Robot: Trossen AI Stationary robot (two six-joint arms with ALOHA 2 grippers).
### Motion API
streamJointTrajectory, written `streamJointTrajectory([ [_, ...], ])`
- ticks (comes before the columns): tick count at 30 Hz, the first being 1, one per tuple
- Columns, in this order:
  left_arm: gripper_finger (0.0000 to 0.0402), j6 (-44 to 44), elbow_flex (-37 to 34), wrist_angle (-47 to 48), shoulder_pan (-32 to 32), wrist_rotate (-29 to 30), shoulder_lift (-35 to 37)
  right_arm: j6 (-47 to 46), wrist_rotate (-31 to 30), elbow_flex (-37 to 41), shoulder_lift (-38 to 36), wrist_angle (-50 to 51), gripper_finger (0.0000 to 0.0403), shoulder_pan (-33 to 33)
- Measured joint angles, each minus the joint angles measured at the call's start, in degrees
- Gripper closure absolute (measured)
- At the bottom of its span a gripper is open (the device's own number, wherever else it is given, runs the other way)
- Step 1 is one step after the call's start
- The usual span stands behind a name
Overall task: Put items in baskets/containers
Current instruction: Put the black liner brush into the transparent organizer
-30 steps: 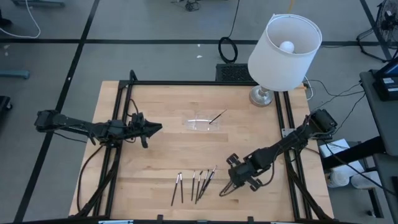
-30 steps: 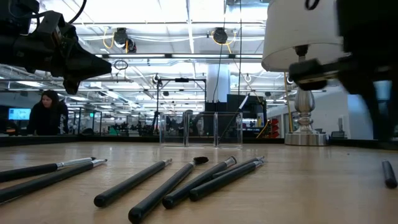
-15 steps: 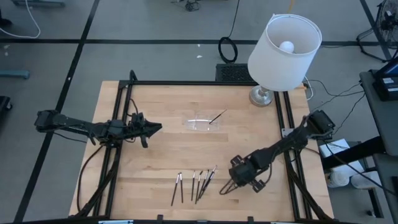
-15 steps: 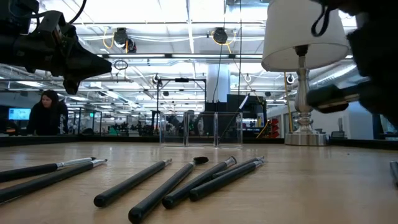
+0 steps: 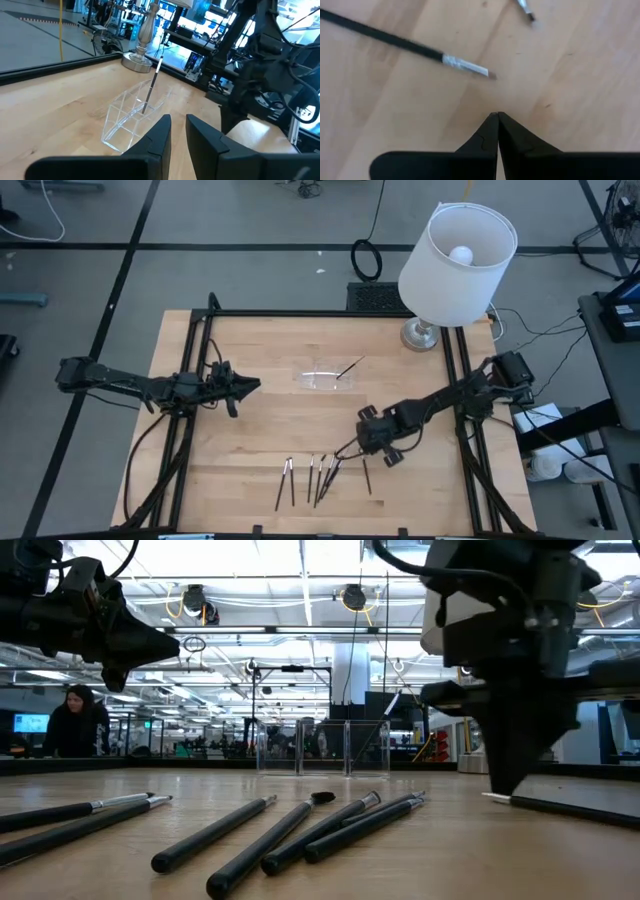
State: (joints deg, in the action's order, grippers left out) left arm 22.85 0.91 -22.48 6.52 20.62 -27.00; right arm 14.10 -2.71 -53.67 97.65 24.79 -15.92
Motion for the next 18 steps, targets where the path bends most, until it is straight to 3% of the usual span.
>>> streamJointTrajectory([
  [7,0.0337,0.0,0.0,0.2,0.0,0.0,0.0,3.1,2.7,0.1,0.1,-3.7,0.0403,1.3],
  [12,0.0337,0.0,0.0,0.5,0.0,0.0,0.0,-1.3,-2.7,0.3,-2.6,-4.7,0.0403,-0.2],
  [18,0.0337,-0.1,0.0,0.9,0.0,0.2,0.0,-3.3,6.2,0.1,-9.0,-14.8,0.0403,-8.5],
])
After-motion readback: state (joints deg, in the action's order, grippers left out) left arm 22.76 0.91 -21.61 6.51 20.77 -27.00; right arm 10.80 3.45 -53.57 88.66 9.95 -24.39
